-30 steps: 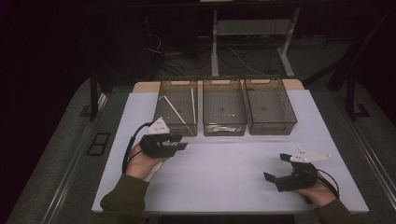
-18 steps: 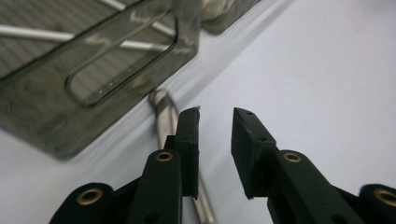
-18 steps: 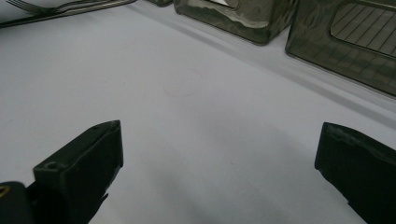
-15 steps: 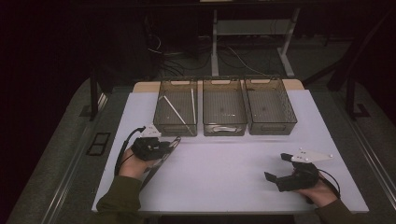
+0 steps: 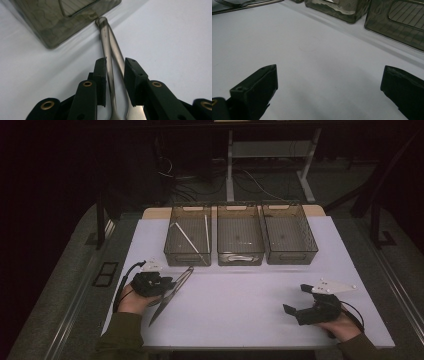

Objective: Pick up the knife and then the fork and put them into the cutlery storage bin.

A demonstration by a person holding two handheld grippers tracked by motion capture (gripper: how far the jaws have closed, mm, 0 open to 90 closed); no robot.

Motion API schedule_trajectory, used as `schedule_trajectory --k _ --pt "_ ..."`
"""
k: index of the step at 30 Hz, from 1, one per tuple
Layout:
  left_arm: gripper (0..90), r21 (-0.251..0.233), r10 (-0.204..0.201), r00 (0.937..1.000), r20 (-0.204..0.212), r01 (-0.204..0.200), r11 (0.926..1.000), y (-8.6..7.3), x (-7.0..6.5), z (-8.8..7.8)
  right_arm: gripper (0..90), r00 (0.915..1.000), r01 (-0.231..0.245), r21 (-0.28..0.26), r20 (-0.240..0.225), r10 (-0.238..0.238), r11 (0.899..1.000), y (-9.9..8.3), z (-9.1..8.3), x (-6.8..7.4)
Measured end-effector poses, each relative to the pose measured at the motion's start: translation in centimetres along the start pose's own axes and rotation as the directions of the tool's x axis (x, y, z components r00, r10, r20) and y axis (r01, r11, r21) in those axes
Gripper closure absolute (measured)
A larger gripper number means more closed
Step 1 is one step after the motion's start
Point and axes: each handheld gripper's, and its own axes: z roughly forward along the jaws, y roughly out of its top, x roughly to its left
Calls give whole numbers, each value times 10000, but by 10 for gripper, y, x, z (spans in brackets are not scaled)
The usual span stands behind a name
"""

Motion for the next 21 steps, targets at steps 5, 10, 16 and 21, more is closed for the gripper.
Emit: schedule_trajectory --k 5,10,16,21 --pt "716 268 -52 10000 -7 52 9996 -7 1 1 11 10000 10 -1 -10 -10 10000 0 0 0" --pt "736 468 36 10000 25 -37 9989 -11 2 3 11 10000 -2 5 -12 2 10000 0 0 0" --pt "779 488 8 10000 -40 -6 9988 -13 3 4 11 10000 -1 23 -23 1 10000 0 0 0" --pt "821 464 -85 9998 -187 93 9989 -13 1 5 11 10000 19 21 -33 -19 10000 0 0 0"
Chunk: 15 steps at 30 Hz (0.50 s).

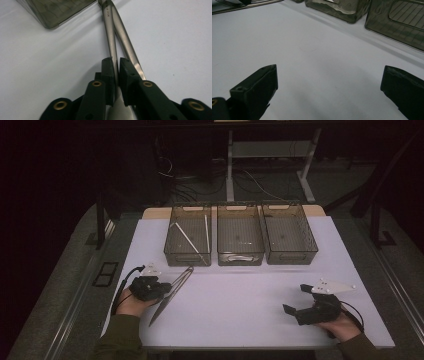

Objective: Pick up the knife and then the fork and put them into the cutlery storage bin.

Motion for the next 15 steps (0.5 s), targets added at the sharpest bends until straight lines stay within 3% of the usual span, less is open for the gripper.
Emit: schedule_trajectory --k 8,15 --pt "840 -79 -336 9994 117 337 9994 0 2 0 11 10000 14 -10 14 -14 10000 0 -1 0" --pt "841 -232 -208 9996 209 213 9995 5 -2 -7 11 10000 15 -59 23 -14 10000 0 -1 -1"
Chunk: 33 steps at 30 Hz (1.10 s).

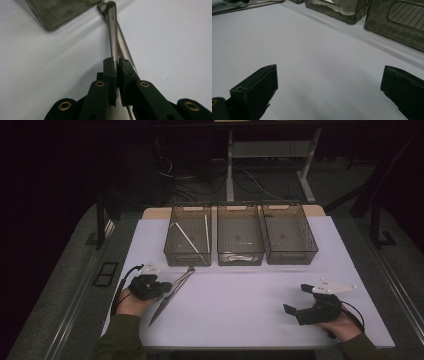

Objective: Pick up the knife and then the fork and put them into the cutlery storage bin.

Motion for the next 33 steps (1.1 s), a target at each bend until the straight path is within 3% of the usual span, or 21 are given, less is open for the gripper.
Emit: schedule_trajectory --k 12,19,27,33 --pt "842 -893 368 9990 264 -343 9954 14 -13 -15 11 10000 25 -23 7 -25 10000 0 0 0" --pt "841 -1284 710 9943 793 -604 9899 24 -26 -16 11 10000 -30 21 -22 30 10000 0 0 -1" --pt "841 -1808 1084 9809 1617 -785 9804 39 -46 -14 11 10000 -76 156 -52 77 9998 1 -1 -2" --pt "841 -1991 1594 9635 2151 -1165 9730 54 -63 -5 11 9996 50 125 -268 -46 9999 5 -5 -3"
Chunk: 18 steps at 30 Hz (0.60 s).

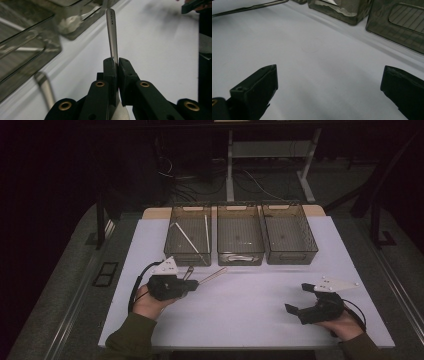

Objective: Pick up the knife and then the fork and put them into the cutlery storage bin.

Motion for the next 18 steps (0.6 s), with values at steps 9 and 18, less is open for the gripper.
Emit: schedule_trajectory --k 9,18 --pt "841 113 669 9924 1031 -685 9976 21 -14 24 80 9936 876 143 -727 -864 9961 15 -4 5" --pt "841 651 1384 9657 2195 -1560 9856 38 -28 59 162 9669 1810 224 -1867 -1737 9832 45 3 14"
